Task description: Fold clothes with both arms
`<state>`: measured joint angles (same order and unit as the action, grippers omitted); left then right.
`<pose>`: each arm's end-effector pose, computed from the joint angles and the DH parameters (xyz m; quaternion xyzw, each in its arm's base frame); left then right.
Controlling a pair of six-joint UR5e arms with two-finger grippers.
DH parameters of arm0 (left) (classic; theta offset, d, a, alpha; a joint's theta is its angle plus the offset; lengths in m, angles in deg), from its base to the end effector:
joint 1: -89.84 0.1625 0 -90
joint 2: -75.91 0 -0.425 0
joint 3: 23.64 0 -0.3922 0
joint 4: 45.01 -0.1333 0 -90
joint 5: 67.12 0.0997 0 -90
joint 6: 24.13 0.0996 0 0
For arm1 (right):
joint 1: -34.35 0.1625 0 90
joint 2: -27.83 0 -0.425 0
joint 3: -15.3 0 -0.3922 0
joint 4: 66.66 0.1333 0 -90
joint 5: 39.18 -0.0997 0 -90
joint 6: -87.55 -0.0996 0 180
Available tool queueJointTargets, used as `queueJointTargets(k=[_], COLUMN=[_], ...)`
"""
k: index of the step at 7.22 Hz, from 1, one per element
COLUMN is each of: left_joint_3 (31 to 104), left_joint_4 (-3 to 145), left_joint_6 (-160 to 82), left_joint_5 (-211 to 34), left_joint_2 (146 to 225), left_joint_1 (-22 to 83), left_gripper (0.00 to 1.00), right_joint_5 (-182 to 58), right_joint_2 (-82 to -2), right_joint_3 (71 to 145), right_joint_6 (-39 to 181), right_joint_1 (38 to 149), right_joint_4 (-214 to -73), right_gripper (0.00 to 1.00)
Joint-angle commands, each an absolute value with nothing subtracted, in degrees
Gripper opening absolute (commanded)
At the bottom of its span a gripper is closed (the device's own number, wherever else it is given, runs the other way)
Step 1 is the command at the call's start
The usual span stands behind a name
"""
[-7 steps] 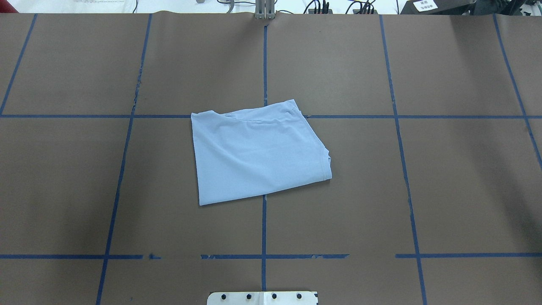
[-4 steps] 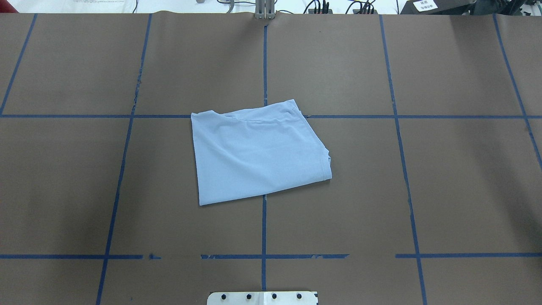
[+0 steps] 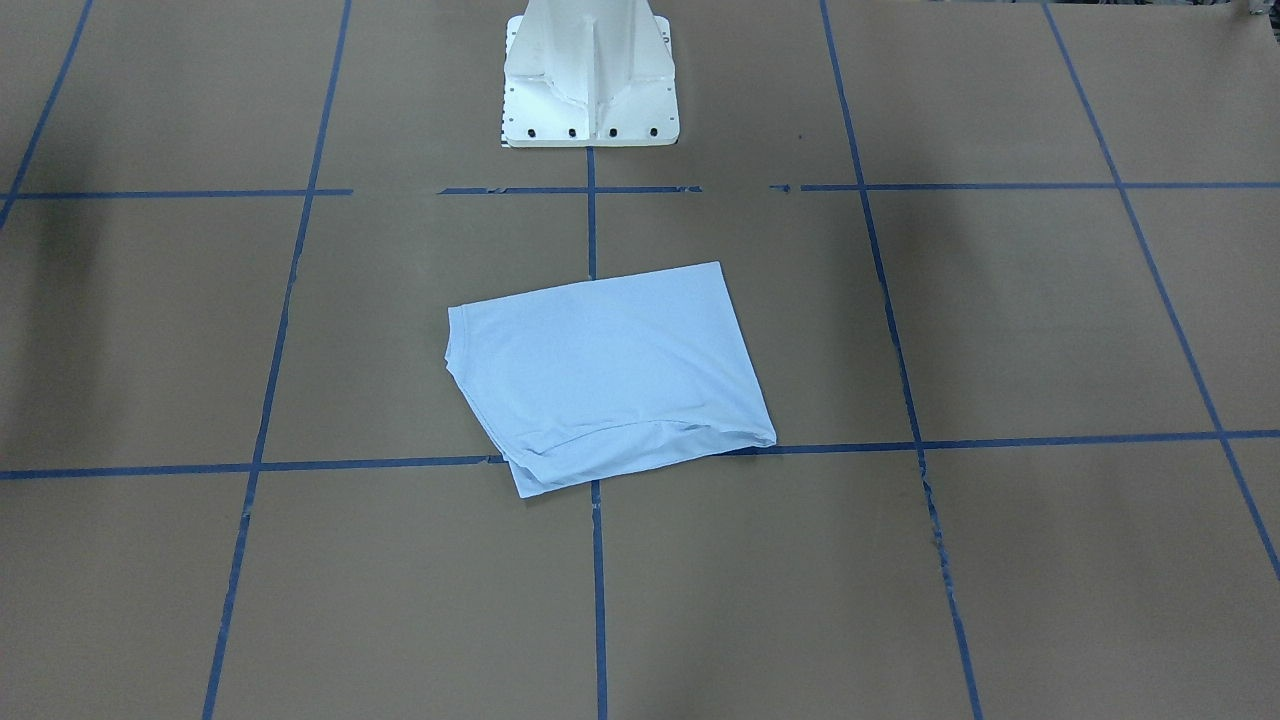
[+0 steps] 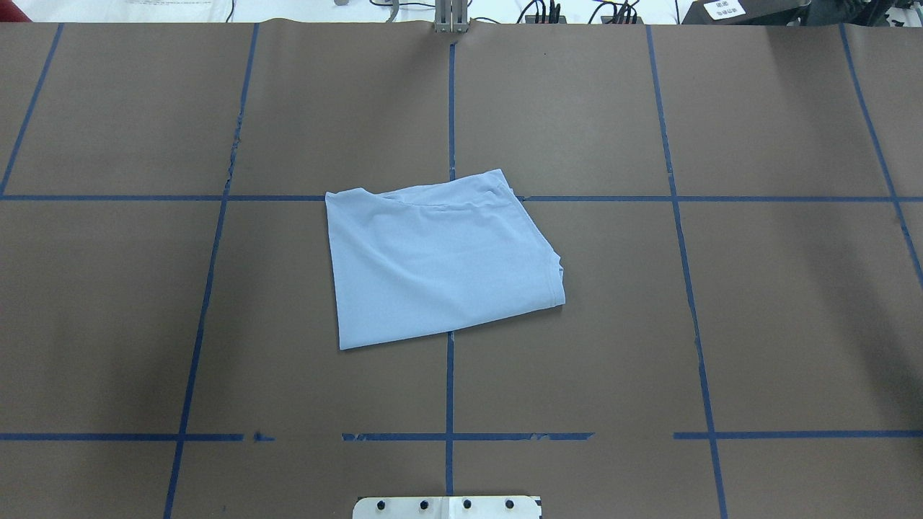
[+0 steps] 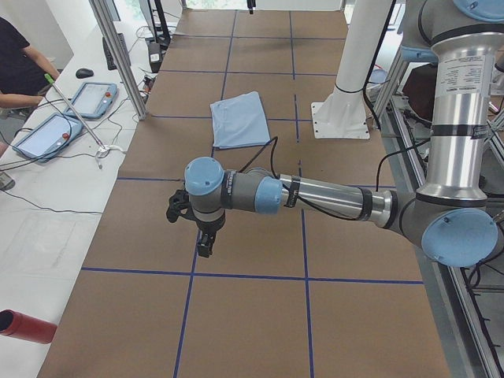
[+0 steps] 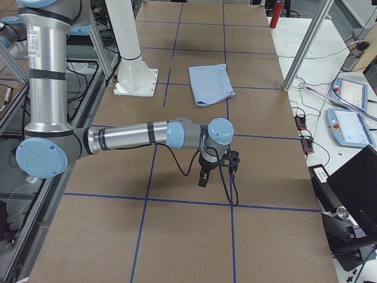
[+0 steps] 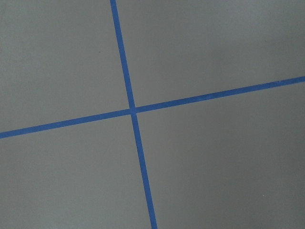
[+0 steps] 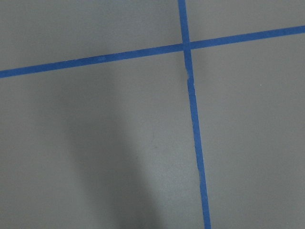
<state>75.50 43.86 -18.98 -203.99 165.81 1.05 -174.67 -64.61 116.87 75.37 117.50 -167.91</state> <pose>-0.0502 -0.4959 0.5796 0.0769 0.3944 0.0782 0.9124 0.0062 -0.4703 0.5983 -0.0807 -0.3784 0.0500 0.9207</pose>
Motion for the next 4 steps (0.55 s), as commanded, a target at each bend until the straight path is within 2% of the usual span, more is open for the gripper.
queueJointTargets(k=[1, 4], left_joint_3=[75.4, 75.5], left_joint_4=[44.3, 44.5], left_joint_6=[-19.0, -18.9], left_joint_5=[-204.0, -204.0], left_joint_2=[165.9, 166.0], left_joint_1=[1.1, 1.1], left_gripper=[1.00, 1.00], right_joint_5=[-175.7, -176.0], right_joint_2=[-64.5, -64.3], right_joint_3=[116.7, 116.8], right_joint_6=[75.4, 75.5], right_joint_1=[117.5, 117.5], right_joint_4=[-167.9, -167.9], right_gripper=[1.00, 1.00])
